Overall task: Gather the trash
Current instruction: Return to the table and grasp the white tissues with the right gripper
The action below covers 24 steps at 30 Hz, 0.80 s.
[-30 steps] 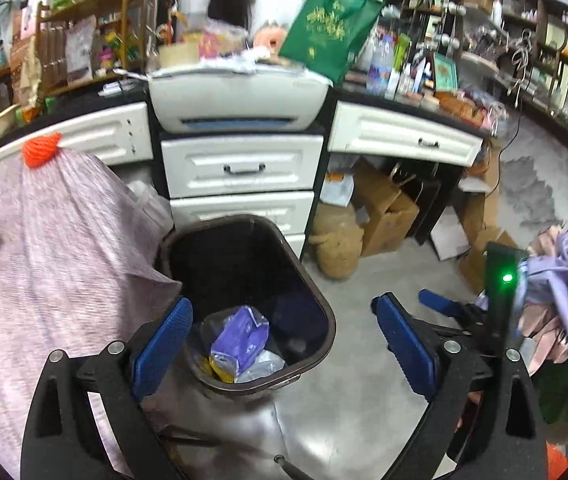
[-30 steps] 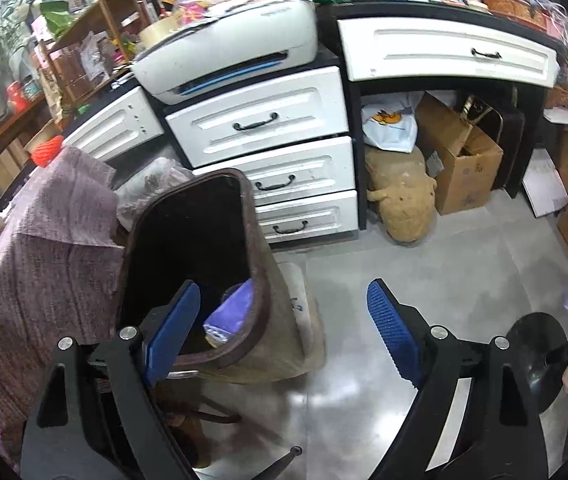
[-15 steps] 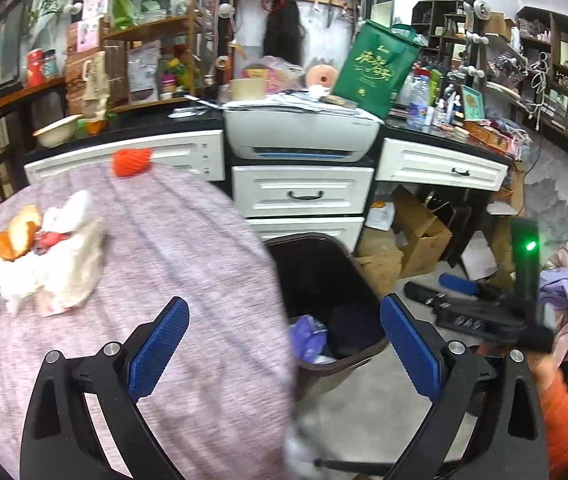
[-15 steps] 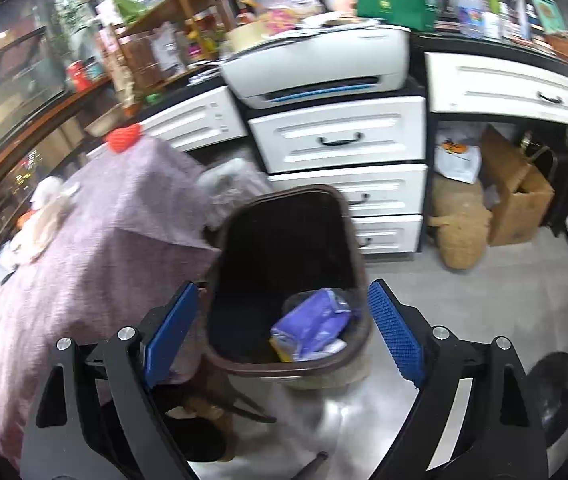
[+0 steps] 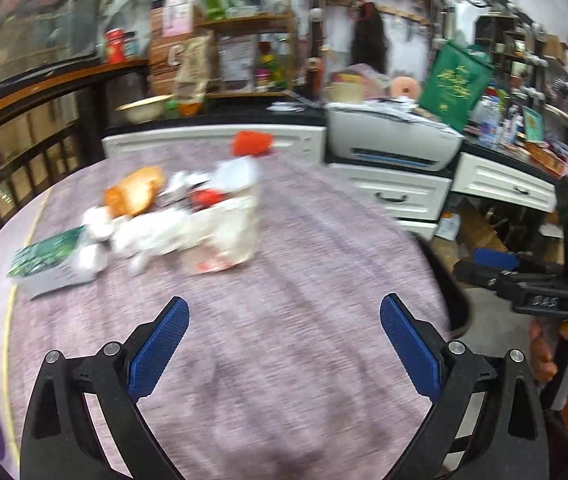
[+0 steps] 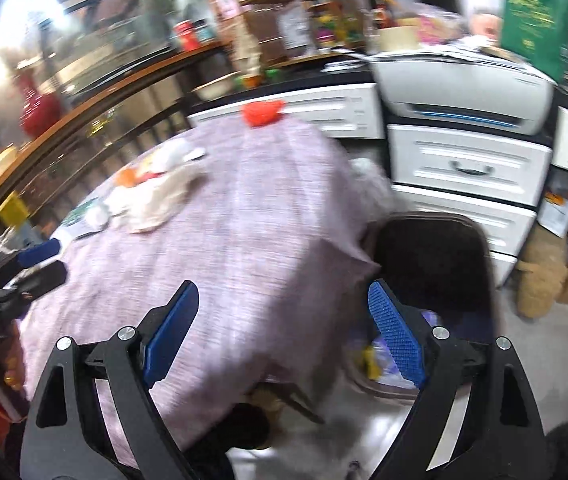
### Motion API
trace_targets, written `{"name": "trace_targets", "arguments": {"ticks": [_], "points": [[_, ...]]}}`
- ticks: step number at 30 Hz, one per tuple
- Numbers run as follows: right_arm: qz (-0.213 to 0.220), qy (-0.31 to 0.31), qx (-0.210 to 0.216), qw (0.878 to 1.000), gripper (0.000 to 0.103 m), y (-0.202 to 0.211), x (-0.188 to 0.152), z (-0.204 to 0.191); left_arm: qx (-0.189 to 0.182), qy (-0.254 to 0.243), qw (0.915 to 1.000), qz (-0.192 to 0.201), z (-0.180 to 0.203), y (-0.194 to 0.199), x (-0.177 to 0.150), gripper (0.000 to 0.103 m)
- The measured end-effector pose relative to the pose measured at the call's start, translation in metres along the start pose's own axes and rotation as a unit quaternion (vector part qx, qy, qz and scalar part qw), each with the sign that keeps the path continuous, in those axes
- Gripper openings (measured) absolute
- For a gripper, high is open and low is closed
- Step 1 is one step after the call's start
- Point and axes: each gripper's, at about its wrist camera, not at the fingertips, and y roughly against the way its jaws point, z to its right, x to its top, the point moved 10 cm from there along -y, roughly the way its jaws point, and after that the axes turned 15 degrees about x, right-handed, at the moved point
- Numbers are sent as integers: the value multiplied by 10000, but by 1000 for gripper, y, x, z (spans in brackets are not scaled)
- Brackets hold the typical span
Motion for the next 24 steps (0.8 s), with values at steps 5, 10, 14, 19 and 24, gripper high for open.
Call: {"name": "trace_targets", "arguments": {"ticks": [5,10,14,19,24], "points": [[-282,453,288,9982,86,-36,9,-46,336,477,9981,-204,-55,-7,-12,95],[-556,656,600,9945,86,-71,20,-83,624,828,9944,-225,-99,-5,-15,95],[-788,676,774,9916,86,-103,31,-102,855,1026,9906,-292,-126,-7,-16,95],[-1118,547,794,9890,86,-154,46,-113,870,1180,9883,-422,-140,-10,-21,95],[-1266,274,731,9889,83,-190,59,-110,837,1153,9888,-446,-141,-12,-24,95]]}}
